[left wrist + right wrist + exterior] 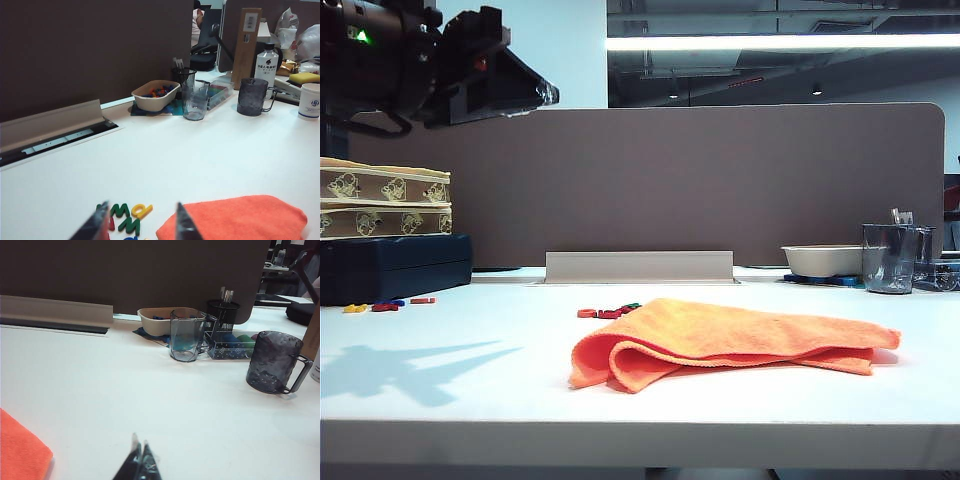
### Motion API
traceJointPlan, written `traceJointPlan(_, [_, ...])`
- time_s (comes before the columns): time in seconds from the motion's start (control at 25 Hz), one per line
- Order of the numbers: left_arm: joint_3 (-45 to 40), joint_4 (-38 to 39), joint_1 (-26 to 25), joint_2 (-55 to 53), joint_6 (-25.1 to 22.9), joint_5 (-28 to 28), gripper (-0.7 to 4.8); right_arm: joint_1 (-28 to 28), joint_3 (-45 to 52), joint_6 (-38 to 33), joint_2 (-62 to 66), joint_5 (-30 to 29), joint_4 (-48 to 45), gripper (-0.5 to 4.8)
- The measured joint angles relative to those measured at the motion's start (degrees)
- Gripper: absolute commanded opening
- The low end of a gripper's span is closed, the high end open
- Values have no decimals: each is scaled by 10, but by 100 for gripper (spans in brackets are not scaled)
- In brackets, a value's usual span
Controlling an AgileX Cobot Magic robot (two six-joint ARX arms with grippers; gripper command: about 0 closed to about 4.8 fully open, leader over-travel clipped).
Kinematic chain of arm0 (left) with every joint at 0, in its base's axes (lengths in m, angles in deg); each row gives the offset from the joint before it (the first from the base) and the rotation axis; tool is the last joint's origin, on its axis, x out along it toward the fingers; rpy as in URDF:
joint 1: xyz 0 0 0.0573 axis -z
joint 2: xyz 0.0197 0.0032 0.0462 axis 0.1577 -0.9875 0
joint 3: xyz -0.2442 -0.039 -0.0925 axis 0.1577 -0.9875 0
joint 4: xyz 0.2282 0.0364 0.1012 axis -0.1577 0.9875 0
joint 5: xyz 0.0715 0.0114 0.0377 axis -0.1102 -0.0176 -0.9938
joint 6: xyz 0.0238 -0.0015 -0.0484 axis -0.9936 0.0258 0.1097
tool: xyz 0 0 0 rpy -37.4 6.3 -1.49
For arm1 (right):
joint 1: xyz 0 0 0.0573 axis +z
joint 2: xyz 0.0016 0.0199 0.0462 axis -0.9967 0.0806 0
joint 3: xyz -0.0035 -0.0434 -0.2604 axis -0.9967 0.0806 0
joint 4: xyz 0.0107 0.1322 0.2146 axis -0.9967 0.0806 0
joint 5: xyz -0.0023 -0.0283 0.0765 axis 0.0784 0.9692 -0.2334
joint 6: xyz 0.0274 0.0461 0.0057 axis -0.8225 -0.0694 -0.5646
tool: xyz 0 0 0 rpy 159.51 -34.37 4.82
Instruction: Use an orange cloth to wipe the letter magnets on the table away for a distance.
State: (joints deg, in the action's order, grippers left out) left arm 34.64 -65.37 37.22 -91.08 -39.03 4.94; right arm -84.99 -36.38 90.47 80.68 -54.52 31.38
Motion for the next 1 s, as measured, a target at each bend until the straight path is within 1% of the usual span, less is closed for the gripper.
traceJointPlan(0.08, [8,2,0,-11,1,0,269,0,0,0,0,0,0,-5])
traceJointPlan(0.36, [74,21,0,-79,1,2,270,0,0,0,0,0,0,-5])
traceJointPlan(0.44, [105,22,0,-137,1,26,269,0,0,0,0,0,0,-5])
traceJointPlan(0.56, [129,35,9,-189,1,50,270,0,0,0,0,0,0,-5])
traceJointPlan(0.64, [155,66,31,-226,1,61,270,0,0,0,0,0,0,-5])
traceJointPlan(0.8, [190,90,73,-272,-7,61,270,0,0,0,0,0,0,-5])
traceJointPlan(0.92, [206,111,101,-295,-36,58,276,0,0,0,0,0,0,-5])
traceJointPlan(1.0, [224,135,121,-310,-60,41,283,0,0,0,0,0,0,-5])
